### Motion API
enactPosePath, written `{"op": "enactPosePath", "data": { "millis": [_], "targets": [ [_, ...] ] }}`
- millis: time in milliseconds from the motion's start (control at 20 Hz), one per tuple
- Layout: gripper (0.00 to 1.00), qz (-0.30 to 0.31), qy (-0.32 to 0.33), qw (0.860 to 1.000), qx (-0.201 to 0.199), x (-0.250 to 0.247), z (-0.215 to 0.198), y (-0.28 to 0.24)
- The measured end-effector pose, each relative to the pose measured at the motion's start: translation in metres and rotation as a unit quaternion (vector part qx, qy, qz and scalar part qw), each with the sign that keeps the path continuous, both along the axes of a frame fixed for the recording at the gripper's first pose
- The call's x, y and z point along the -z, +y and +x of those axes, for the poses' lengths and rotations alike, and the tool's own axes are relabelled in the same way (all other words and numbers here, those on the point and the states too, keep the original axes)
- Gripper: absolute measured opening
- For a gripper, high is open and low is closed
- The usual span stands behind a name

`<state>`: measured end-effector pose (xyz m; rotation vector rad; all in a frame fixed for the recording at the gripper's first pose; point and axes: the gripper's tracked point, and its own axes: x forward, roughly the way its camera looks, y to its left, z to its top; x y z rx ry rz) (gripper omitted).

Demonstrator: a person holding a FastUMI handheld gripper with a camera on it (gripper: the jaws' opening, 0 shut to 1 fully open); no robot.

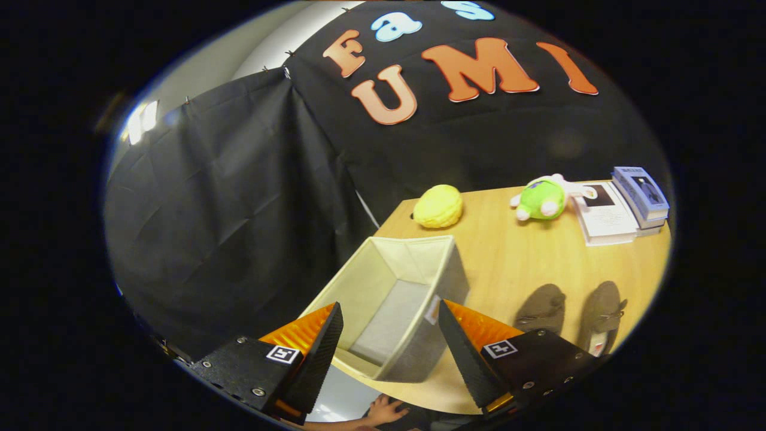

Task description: Open the storage box then place both shoes into the box .Put the left shoe in first, then the right shoe, with the right side of both shoes facing outward in a uniform manner.

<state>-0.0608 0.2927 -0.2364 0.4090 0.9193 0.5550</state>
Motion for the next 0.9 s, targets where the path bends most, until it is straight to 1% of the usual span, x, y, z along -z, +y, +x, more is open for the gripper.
{"op": "enactPosePath", "data": {
  "millis": [50, 150, 300, 500, 650, 700, 800, 900],
  "targets": [
    [0.96, 0.004, 0.017, 1.0, -0.002, 0.008, -0.011, -0.008],
    [0.96, 0.005, 0.042, 0.999, 0.01, 0.022, -0.019, -0.027],
    [0.96, -0.017, 0.07, 0.997, 0.038, 0.051, -0.027, -0.06],
    [0.95, -0.033, 0.118, 0.99, 0.064, 0.089, -0.042, -0.082],
    [0.92, -0.056, 0.133, 0.985, 0.09, 0.11, -0.041, -0.106],
    [0.92, -0.067, 0.136, 0.983, 0.099, 0.108, -0.042, -0.117],
    [0.89, -0.081, 0.141, 0.981, 0.106, 0.115, -0.04, -0.127],
    [0.87, -0.077, 0.159, 0.979, 0.104, 0.123, -0.044, -0.124]
  ]
}}
